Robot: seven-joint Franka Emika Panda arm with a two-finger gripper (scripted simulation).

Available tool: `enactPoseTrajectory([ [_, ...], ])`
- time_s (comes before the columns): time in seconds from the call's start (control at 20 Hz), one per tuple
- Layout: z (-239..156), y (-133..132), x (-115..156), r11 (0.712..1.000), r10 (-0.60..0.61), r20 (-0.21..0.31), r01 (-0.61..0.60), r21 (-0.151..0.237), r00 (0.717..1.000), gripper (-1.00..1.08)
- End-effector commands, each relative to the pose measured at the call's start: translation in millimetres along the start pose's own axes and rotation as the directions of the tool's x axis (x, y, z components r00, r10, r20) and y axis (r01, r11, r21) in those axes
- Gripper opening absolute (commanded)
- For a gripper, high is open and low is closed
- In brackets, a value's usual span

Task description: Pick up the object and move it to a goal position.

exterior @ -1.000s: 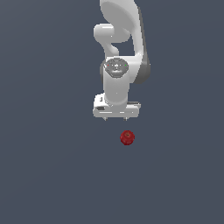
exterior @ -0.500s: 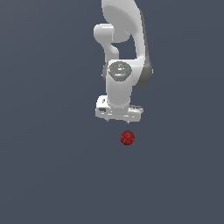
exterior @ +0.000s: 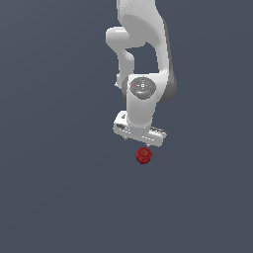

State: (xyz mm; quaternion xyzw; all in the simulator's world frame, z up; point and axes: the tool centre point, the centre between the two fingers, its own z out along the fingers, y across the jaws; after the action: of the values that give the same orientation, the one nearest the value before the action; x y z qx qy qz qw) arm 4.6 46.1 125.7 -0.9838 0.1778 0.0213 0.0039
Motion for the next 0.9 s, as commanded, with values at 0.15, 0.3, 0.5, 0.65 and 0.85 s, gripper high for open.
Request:
enactPoseTrajectory([
  [0.15,9.4,-13.9,4.7,0.991,0.132,-0.013,-0.132,0.003,0.991,1.0],
  [0.3,14.5,-21.4,6.9,0.98,0.201,-0.02,-0.201,0.005,0.979,1.0],
  [0.5,20.2,-29.8,9.3,0.961,0.277,-0.028,-0.277,0.009,0.96,1.0],
  [0.65,23.5,-34.7,10.5,0.947,0.32,-0.033,-0.32,0.012,0.947,1.0],
  [0.85,26.8,-39.4,11.7,0.932,0.361,-0.037,-0.361,0.015,0.932,1.0],
])
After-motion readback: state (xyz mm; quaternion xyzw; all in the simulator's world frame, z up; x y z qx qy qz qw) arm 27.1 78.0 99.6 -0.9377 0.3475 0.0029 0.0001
